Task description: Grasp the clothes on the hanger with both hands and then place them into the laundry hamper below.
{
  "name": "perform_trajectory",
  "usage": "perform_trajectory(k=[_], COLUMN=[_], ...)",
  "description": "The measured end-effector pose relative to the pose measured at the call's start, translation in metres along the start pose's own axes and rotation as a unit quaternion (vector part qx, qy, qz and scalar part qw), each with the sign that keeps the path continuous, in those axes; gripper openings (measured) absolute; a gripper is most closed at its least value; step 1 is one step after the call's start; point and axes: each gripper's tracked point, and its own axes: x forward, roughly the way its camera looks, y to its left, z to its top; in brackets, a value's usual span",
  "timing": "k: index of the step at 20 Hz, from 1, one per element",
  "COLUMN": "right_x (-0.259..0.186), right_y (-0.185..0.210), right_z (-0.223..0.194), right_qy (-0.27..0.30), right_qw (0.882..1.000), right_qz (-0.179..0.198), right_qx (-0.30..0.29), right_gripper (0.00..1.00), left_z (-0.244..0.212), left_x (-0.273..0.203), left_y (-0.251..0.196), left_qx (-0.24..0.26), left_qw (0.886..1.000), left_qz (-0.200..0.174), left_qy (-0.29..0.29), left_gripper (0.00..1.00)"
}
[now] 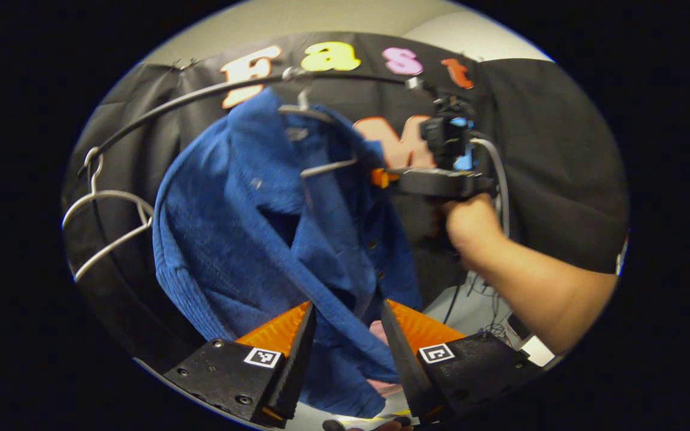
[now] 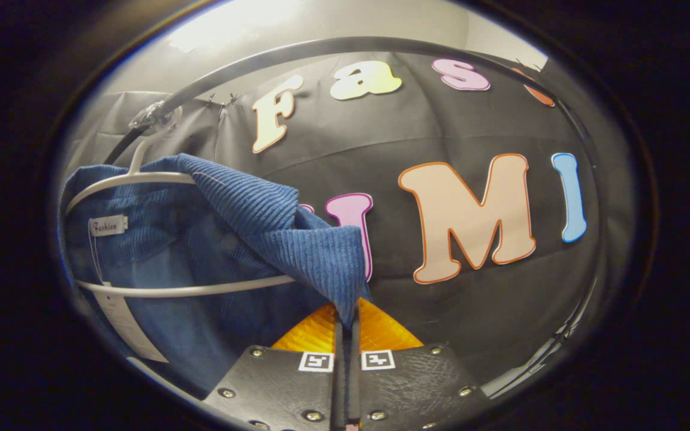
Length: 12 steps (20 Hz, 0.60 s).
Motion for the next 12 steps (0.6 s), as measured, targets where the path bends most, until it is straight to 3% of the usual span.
perform_trajectory(k=[1,2,3,5,8,9,11,12], right_x=[0.0,0.0,0.001,0.0,0.0,0.0,-0.003,-0.004], right_y=[0.002,0.002,0.003,0.006,0.005,0.007,0.012,0.018], right_z=[-0.002,-0.002,-0.003,-0.007,-0.007,-0.009,-0.021,-0.029], right_qy=[0.001,0.0,-0.001,-0.005,-0.016,-0.017,-0.001,0.009], right_qw=[1.0,1.0,1.0,1.0,1.0,1.0,1.0,1.0], right_qz=[0.002,0.001,-0.001,0.0,-0.008,-0.01,-0.013,-0.006], right_qx=[-0.001,-0.003,-0.005,-0.002,0.004,0.008,0.016,0.015], right_gripper=[0.03,0.03,0.02,0.03,0.03,0.03,0.03,0.11], left_z=[-0.005,-0.007,-0.007,-0.001,0.012,0.012,0.012,0.008], left_x=[0.007,0.015,0.024,0.036,0.042,0.039,0.035,0.027], left_y=[0.012,0.025,0.033,0.036,0.045,0.057,0.054,0.054], left_qx=[-0.018,-0.029,-0.037,-0.056,-0.074,-0.082,-0.114,-0.109], left_qw=[1.0,0.998,0.997,0.995,0.996,0.995,0.993,0.994], left_qz=[0.019,0.04,0.061,0.082,0.054,0.064,0.008,-0.005], left_qy=[0.015,0.024,0.029,0.029,0.011,0.012,0.0,0.007], left_gripper=[0.69,0.75,0.7,0.7,0.66,0.44,0.01,0.01])
